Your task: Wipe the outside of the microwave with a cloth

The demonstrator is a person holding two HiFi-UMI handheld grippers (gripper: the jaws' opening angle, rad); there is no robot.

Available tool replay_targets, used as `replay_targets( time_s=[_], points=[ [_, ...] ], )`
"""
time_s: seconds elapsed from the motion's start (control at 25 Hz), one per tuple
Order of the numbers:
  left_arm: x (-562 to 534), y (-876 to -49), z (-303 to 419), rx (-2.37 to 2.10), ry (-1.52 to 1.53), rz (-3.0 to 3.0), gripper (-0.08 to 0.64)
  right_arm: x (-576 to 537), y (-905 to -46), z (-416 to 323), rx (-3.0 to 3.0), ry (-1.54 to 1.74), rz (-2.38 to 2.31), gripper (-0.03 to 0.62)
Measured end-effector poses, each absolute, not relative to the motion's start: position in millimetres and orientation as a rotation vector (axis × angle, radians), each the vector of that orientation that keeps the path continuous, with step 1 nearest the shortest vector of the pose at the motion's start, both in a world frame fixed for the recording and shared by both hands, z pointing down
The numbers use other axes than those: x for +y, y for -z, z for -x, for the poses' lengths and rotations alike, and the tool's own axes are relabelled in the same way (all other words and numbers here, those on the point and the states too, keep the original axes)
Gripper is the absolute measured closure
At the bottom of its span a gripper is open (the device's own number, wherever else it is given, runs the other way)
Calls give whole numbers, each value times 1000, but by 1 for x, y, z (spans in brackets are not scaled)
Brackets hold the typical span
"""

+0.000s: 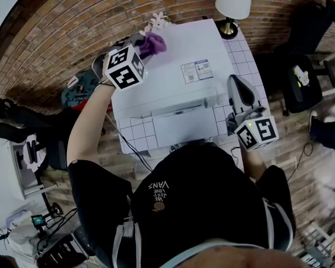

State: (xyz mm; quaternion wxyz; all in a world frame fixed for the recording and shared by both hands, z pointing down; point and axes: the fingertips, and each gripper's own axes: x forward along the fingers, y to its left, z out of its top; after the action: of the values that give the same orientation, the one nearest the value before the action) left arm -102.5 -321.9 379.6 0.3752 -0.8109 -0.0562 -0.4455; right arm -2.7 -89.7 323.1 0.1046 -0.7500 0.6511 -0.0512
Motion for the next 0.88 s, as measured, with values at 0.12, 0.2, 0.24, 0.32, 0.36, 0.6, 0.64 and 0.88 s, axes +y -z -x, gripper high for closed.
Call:
replay_targets(
  time_s=[0.12, 0.2, 0.24, 0.32, 0.36, 0.6, 0.64, 0.88],
  points=[
    [-337, -384, 160, -100, 1192, 2078, 426, -101, -322, 28, 1950, 148, 2184, 595],
    [-345, -387, 196, -76, 1228, 2075, 426, -107, -323, 43, 1958, 151, 2172, 595],
    [-349, -389, 212, -65, 1246, 2072, 426, -109, -323, 49, 1960, 153, 2168, 595],
    [-356, -393, 239, -45, 1275, 2072, 426, -113, -325, 60, 1962, 157, 2162, 595],
    [-359, -395, 250, -38, 1287, 2076, 426, -114, -327, 64, 1962, 160, 2160, 595],
    [-356, -406, 258, -67, 1293, 2085, 426, -117, -329, 74, 1950, 164, 2164, 595],
    [-353, -405, 251, -80, 1282, 2080, 426, -116, -329, 73, 1945, 162, 2168, 595],
    [-323, -404, 188, -181, 1219, 2052, 426, -102, -327, 51, 1910, 153, 2195, 595]
  ],
)
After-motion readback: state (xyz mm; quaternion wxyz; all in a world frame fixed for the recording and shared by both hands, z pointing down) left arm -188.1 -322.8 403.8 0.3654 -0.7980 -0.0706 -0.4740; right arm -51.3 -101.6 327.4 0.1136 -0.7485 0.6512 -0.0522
